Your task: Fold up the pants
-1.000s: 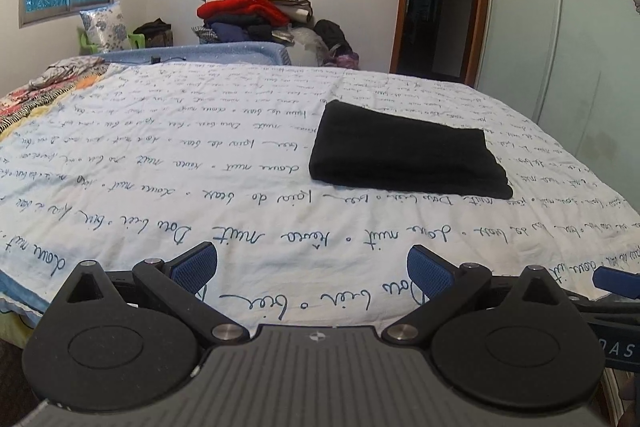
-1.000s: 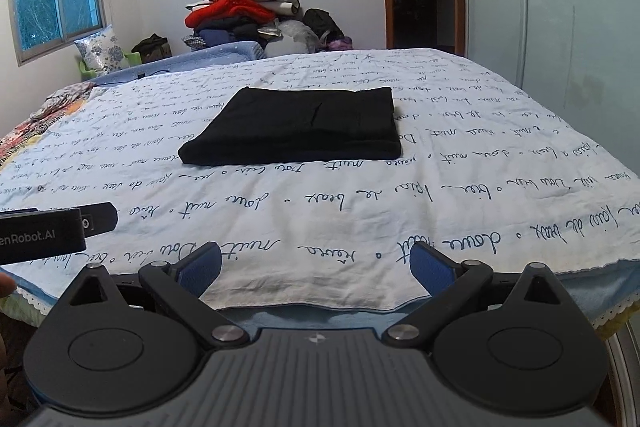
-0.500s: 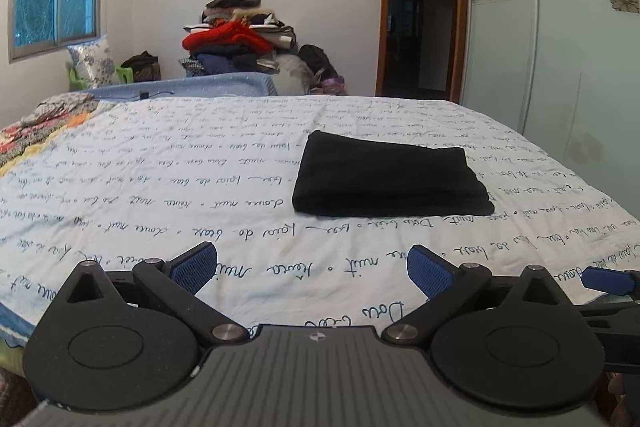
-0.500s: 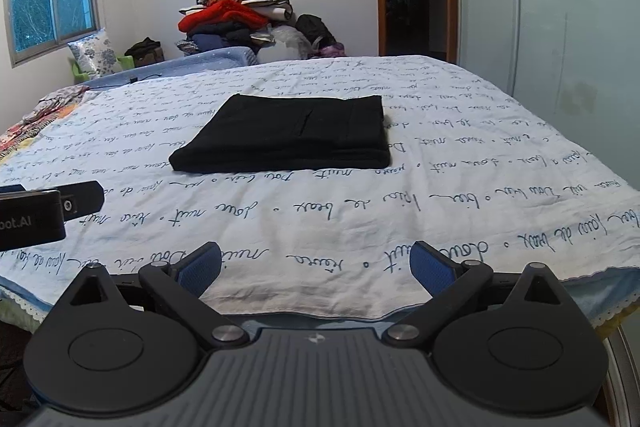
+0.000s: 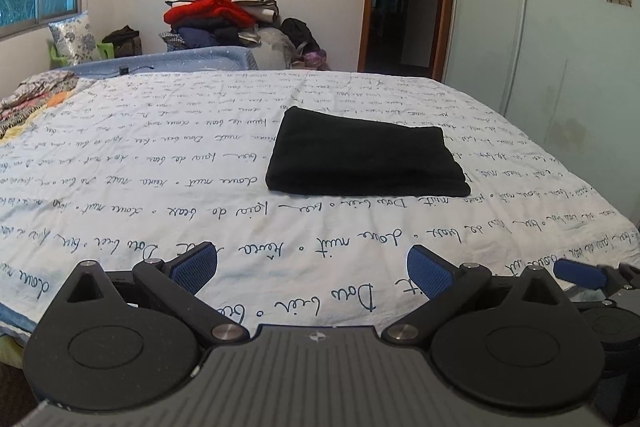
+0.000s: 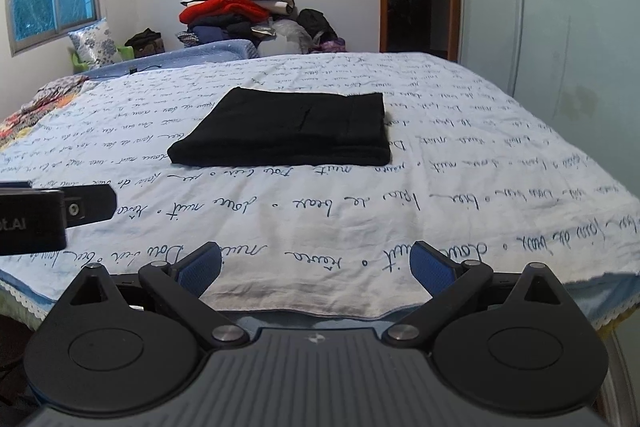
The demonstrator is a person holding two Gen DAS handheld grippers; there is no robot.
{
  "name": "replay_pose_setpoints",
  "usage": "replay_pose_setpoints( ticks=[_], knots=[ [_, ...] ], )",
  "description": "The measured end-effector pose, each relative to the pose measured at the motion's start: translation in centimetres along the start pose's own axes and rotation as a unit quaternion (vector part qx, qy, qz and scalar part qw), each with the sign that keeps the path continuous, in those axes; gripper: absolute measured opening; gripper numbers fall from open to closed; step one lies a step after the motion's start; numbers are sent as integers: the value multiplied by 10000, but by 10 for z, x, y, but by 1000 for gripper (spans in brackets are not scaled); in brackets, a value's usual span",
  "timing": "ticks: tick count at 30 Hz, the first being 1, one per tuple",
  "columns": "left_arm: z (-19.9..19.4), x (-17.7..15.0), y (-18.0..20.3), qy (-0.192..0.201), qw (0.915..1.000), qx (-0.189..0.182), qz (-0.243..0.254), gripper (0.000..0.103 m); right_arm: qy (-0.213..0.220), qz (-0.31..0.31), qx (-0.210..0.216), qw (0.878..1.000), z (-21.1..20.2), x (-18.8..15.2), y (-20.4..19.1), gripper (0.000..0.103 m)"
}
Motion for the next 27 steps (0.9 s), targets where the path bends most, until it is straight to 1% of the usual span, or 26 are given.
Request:
replay_pose_setpoints(
  ticks=[4,7,16,20,22,25,27],
  knots=[
    [0,-1,1,-12,10000,19,38,102,-53,201,25,9998,2,-2,6,101],
    [-1,0,3,5,10000,-20,78,102,-71,187,35,9998,2,-3,6,101],
    [6,-2,2,-200,9998,-28,37,102,-162,190,85,9997,5,-4,5,101],
    [5,-2,4,-189,9998,-52,49,102,-216,224,109,9995,7,-5,5,101],
    [5,-2,4,-185,9997,-122,34,102,-232,229,111,9994,7,-6,5,101],
    [3,-3,0,-100,9996,-241,-120,102,-253,232,118,9993,8,-6,5,101],
    [1,-1,-2,-12,9995,-258,-202,102,-267,232,118,9993,8,-6,5,101]
  ],
)
Point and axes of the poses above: each gripper's, at about its wrist camera, not at the fingertips, and z roughly the way its jaws point, y to its right, x to its top, the point moved 2 cm from there along z, roughly the way its jaws point, and after that the axes turned 11 degrees about x, right-handed, at the moved point
